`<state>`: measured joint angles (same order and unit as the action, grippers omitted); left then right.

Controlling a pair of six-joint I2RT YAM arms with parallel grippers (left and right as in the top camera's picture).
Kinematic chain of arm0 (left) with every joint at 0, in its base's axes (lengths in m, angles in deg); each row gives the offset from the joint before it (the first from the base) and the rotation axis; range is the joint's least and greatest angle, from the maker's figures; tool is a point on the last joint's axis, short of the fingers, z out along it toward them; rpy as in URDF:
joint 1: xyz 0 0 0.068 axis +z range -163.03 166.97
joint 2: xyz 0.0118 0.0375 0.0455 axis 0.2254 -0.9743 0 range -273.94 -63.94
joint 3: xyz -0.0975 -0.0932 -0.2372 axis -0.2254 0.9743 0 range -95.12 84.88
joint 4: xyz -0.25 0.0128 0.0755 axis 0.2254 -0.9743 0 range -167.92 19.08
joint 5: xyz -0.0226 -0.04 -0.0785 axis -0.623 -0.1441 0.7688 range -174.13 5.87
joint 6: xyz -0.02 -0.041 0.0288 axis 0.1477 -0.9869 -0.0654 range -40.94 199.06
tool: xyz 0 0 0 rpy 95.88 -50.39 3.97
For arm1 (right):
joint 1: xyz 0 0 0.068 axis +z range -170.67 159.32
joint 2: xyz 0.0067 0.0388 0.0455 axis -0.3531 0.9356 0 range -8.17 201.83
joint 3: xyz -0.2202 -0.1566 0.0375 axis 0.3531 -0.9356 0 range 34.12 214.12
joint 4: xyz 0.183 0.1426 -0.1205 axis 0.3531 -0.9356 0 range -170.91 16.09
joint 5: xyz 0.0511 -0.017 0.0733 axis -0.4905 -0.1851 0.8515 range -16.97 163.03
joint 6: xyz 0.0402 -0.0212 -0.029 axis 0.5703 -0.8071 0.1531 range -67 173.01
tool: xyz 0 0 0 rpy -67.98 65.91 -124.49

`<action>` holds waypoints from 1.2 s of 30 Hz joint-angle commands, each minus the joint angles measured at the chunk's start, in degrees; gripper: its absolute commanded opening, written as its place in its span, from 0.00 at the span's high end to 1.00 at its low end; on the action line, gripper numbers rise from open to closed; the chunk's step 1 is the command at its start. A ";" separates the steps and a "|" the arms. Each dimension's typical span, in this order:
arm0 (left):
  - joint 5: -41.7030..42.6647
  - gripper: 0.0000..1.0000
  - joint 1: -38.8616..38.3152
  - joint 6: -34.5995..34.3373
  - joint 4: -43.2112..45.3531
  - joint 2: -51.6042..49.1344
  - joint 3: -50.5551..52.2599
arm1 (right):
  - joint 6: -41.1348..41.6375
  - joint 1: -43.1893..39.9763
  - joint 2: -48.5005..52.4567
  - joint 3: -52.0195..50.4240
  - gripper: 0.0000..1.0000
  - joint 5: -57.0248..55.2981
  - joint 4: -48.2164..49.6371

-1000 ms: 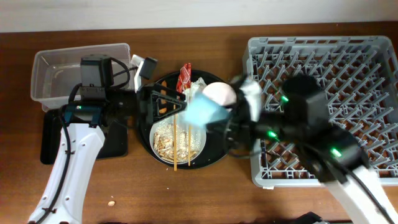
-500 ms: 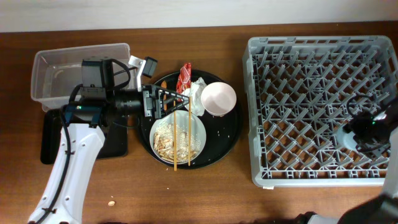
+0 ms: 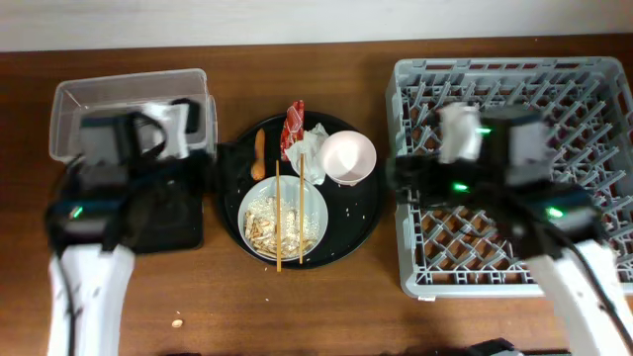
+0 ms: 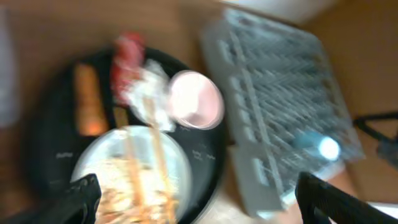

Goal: Sort waste into correct bins and load items into the dishwasher rack
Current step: 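Grasp the pink cup on the round tray with the right gripper, then place the pink cup upside down in the dish rack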

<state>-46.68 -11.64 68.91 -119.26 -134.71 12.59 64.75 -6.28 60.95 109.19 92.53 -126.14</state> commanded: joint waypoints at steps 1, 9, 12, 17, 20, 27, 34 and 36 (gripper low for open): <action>-21.64 0.01 1.79 0.33 -5.99 9.09 -2.32 | 6.71 8.35 8.20 0.24 0.13 -13.25 5.49; -27.89 0.01 1.77 0.35 -9.84 12.61 -2.32 | 15.47 10.62 40.98 0.26 0.37 -27.71 23.41; -27.89 0.01 1.77 0.35 -9.84 12.61 -2.32 | 15.76 10.21 43.63 0.26 0.38 -25.94 24.39; -27.89 0.01 1.77 0.35 -9.84 12.61 -2.32 | 16.00 9.53 43.65 0.26 0.82 -25.31 24.20; -27.89 0.01 1.77 0.35 -9.84 12.61 -2.32 | 16.17 8.41 41.99 0.28 0.96 -25.33 23.06; -27.89 0.01 1.77 0.35 -9.86 12.61 -2.32 | 5.90 7.58 12.61 0.28 0.96 -42.27 14.88; -27.89 0.01 1.77 0.35 -9.84 12.61 -2.32 | -2.16 -5.18 11.82 0.26 0.96 -85.18 12.76; -27.89 0.01 1.77 0.35 -9.84 12.61 -2.32 | -2.82 -8.13 17.94 0.26 0.96 -86.40 13.79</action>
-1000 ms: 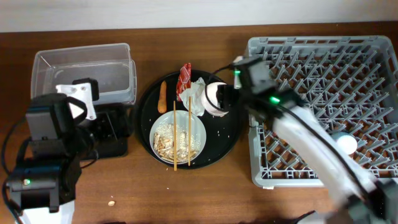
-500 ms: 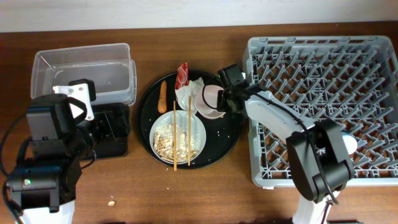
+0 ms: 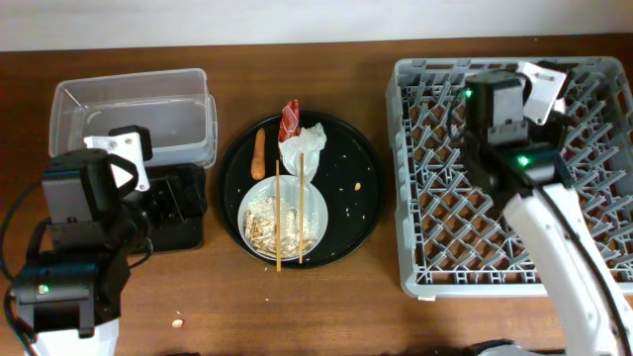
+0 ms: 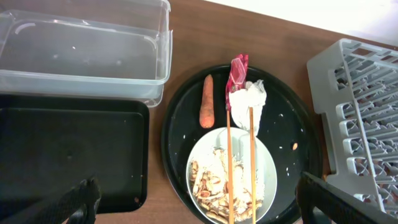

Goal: Sort waste into correct bins and load items into the dishwasher rack
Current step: 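Place the pink cup upside down in the dish rack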

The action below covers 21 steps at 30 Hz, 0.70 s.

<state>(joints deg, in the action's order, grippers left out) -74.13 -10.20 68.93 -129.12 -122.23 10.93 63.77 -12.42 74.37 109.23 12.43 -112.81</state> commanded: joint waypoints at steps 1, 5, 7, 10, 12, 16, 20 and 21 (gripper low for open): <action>-0.44 0.01 0.33 0.33 0.00 0.11 -0.66 | -3.72 -3.08 8.79 0.22 0.96 -9.51 2.45; -0.44 0.01 0.33 0.33 0.00 0.13 -0.66 | -34.99 -4.15 23.41 0.22 0.96 -20.31 29.27; -0.44 0.01 0.33 0.33 0.02 0.13 -0.66 | -45.22 -4.07 26.58 0.22 0.96 -20.41 36.65; -0.44 0.01 0.33 0.33 0.02 0.13 -0.66 | -49.92 -4.24 28.41 0.22 0.96 -20.96 41.72; -0.44 0.01 0.33 0.33 0.02 0.13 -0.66 | -49.94 -4.15 28.41 0.22 0.96 -20.96 41.62; -0.44 0.01 0.33 0.33 0.02 0.13 -0.66 | -49.72 -4.76 28.44 0.02 0.96 -18.01 38.73; -0.44 0.01 0.33 0.33 0.00 0.13 -0.66 | -45.62 -3.15 28.55 0.00 0.96 -12.37 30.99; -0.44 0.01 0.33 0.33 0.02 0.13 -0.66 | -45.51 -2.38 28.55 0.00 0.95 -11.34 30.25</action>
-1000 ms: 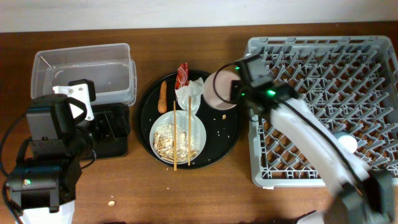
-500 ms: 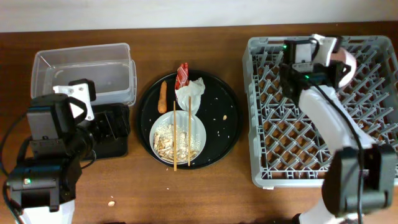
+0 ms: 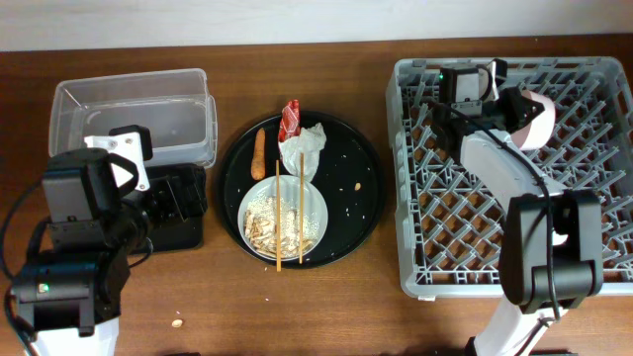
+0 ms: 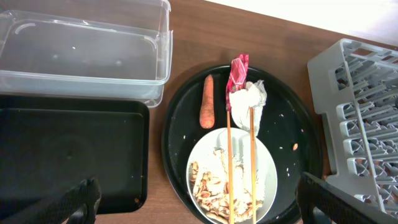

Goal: Sort waste into correct bins and load items into the dishwasher rack
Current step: 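Place the pink cup upside down in the dish rack, then grasp the wooden chopsticks from the white bowl with the right gripper, then insert the chopsticks upright into the dish rack slots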

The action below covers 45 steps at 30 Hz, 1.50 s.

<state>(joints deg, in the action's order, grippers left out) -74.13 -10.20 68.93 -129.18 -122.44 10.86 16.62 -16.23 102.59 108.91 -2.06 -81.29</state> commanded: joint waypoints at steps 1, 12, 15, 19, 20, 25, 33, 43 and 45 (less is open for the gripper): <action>-0.44 0.01 0.33 0.33 0.09 0.35 -0.59 | 3.13 2.97 0.31 0.33 0.92 3.30 -1.70; -0.44 0.01 0.33 0.33 0.09 0.35 -0.59 | 18.84 19.67 -9.16 11.26 0.02 29.38 -23.08; -0.44 0.01 0.33 0.33 0.07 0.35 -0.59 | 39.36 20.17 -9.70 24.22 0.01 74.77 -46.95; -0.44 0.01 0.33 0.33 0.07 0.35 -0.59 | 49.66 21.35 -7.34 24.13 0.23 89.42 -47.47; -0.44 0.01 0.33 0.33 0.07 0.22 -0.57 | 51.39 21.53 -6.36 24.11 0.25 89.48 -47.67; -0.44 0.01 0.33 0.33 0.07 0.24 -0.57 | 56.65 27.67 1.14 24.06 0.42 90.31 -53.11; -0.44 0.01 0.33 0.33 0.07 0.22 -0.57 | 69.94 36.04 13.11 22.93 0.55 80.08 -50.69; -0.44 0.01 0.33 0.33 0.00 0.24 -0.57 | 73.09 35.28 15.08 22.08 0.89 81.13 -49.48; -0.44 0.01 0.33 0.33 -0.20 0.24 -0.57 | 73.07 35.56 15.13 21.66 0.96 80.78 -49.20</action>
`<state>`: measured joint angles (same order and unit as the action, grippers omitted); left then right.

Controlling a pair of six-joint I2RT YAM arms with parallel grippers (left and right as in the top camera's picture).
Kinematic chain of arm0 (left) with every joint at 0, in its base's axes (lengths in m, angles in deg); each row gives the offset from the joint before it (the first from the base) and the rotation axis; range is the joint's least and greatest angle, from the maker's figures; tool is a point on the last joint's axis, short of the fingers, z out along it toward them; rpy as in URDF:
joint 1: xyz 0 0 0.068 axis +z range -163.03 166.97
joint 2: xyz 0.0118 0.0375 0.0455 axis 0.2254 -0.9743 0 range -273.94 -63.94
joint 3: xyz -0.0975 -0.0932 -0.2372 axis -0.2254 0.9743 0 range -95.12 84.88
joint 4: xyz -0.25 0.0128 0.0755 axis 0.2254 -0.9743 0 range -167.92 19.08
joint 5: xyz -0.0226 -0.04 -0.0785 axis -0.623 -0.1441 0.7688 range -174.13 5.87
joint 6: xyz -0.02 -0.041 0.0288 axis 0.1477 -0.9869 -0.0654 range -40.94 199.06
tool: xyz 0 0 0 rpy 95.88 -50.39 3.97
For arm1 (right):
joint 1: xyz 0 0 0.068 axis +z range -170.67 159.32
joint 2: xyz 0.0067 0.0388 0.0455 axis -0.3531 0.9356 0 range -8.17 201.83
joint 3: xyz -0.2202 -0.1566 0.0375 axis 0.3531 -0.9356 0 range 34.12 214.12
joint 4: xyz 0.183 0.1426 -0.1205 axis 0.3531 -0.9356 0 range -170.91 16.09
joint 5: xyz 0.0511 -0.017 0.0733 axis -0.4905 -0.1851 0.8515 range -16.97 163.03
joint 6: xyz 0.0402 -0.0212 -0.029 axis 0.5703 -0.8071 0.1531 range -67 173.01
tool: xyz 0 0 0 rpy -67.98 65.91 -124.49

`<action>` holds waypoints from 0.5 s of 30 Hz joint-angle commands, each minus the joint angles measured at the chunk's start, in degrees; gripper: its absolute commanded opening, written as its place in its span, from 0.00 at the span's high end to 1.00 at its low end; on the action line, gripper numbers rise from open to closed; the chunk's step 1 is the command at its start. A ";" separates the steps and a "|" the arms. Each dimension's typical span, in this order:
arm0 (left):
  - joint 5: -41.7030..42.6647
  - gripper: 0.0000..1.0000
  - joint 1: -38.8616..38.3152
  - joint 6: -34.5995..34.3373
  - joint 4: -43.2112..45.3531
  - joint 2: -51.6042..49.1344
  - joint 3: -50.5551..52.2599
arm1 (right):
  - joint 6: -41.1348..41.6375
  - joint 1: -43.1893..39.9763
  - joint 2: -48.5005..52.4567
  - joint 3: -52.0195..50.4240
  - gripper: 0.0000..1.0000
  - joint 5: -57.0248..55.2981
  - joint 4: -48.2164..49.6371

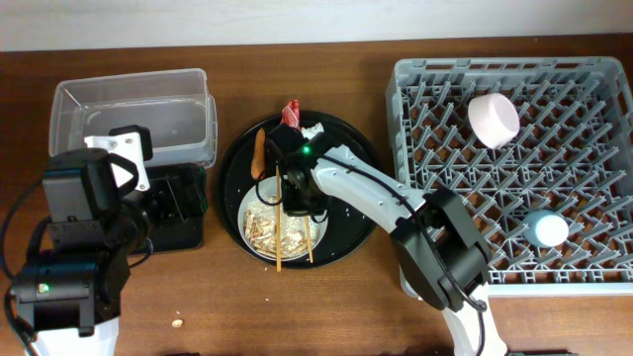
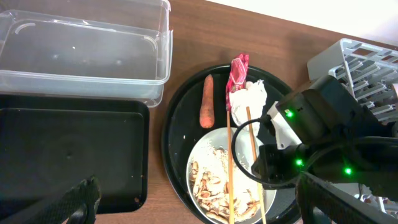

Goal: Sort waste into correct bins and load items into the dishwasher rack
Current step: 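Insert the chopsticks upright into the dish rack slots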

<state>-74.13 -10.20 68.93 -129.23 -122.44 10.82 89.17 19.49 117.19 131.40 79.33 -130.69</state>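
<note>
A pink cup (image 1: 493,119) lies on its side in the grey dishwasher rack (image 1: 593,79), free of any gripper. On the black round tray (image 1: 361,168) are a carrot (image 1: 259,150), a red wrapper (image 1: 291,114), a crumpled tissue (image 1: 315,131) and a white plate (image 1: 259,222) of scraps with two chopsticks (image 1: 278,237) across it. My right gripper (image 1: 300,198) is low over the plate at the right chopstick; its jaws are hidden. My left gripper (image 2: 202,202) hangs open above the black bin (image 2: 62,149), empty.
A clear plastic bin (image 1: 129,109) stands at the far left, with the black bin in front of it. A pale round item (image 1: 547,229) sits in the rack's right side. A crumb (image 1: 178,321) lies on the table near the front.
The right arm has left the rack and now reaches over the plate on the tray. The pink cup stays alone in the rack. The right chopstick is slightly tilted. The left arm is unmoved.
The pink cup stood on the tray while both arms were in motion. Then the cup was off the tray, at my right gripper above the rack's far edge, and the left arm was back over the black bin. Now the cup rests in the rack and the right gripper is at the chopsticks.
</note>
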 commanded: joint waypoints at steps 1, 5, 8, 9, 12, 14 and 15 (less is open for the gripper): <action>-0.44 0.01 0.33 0.33 -0.22 0.20 -0.52 | -0.74 -0.61 -0.92 -0.57 0.96 -1.20 0.11; -0.44 0.01 0.33 0.33 -0.55 0.13 -0.52 | -6.56 -7.21 -16.37 -0.50 0.96 -1.09 -1.38; -0.44 0.01 0.33 0.33 -0.55 0.13 -0.52 | -12.39 -20.68 -24.98 -0.50 0.96 -5.57 -6.67; -0.44 0.01 0.33 0.33 -0.55 0.13 -0.52 | -12.39 -23.56 -24.65 -0.61 0.96 -9.27 -8.57; -0.44 0.01 0.33 0.33 -0.55 0.13 -0.52 | -20.31 -32.15 -20.59 -2.40 0.96 -10.19 -10.32; -0.44 0.01 0.33 0.33 -0.57 0.13 -0.52 | -21.33 -30.62 -19.63 -5.88 0.95 -9.14 -8.79; -0.44 0.01 0.33 0.33 -0.57 0.13 -0.52 | -22.21 -27.74 -19.63 -8.09 0.53 -10.40 -6.32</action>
<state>-74.13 -10.20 68.93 -129.88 -122.44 10.82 69.71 -11.88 97.56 125.89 70.04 -139.69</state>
